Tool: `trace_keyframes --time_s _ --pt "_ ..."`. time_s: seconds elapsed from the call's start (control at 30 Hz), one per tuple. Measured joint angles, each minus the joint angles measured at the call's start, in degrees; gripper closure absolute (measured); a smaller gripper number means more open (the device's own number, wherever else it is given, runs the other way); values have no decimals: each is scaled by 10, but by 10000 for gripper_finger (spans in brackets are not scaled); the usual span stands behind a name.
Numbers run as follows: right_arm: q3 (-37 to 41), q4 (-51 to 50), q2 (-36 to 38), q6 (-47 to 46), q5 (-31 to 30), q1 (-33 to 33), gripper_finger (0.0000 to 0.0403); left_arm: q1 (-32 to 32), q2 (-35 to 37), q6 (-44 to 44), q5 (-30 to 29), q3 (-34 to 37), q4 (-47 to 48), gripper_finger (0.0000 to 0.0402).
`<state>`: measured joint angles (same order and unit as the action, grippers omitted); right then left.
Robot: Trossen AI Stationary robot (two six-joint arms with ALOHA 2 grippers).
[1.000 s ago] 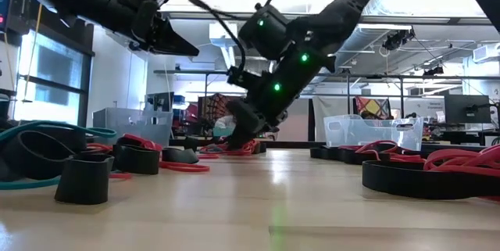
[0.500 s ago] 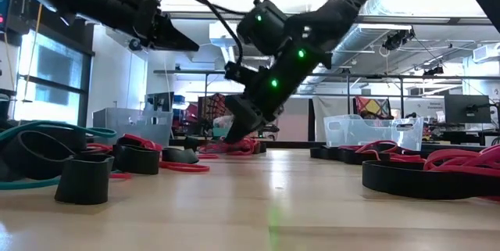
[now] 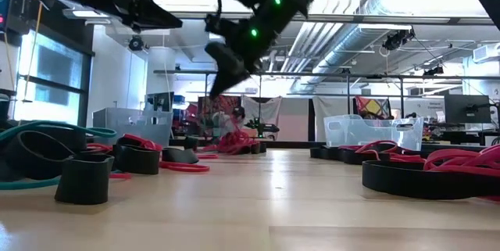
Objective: Sort rubber bands into baskets
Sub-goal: Put the blue rubber band into the black bin
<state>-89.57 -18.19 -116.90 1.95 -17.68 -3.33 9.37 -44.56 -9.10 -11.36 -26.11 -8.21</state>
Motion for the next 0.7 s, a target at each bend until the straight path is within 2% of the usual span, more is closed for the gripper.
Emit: trace_keyframes --time_s 0.3,0.7 --pt "-85 -48 0 37 -11 0 402 0 35 -5 -25 0 15 401" --pt "-139 -62 0 76 -12 0 402 0 56 -6 -47 0 55 401"
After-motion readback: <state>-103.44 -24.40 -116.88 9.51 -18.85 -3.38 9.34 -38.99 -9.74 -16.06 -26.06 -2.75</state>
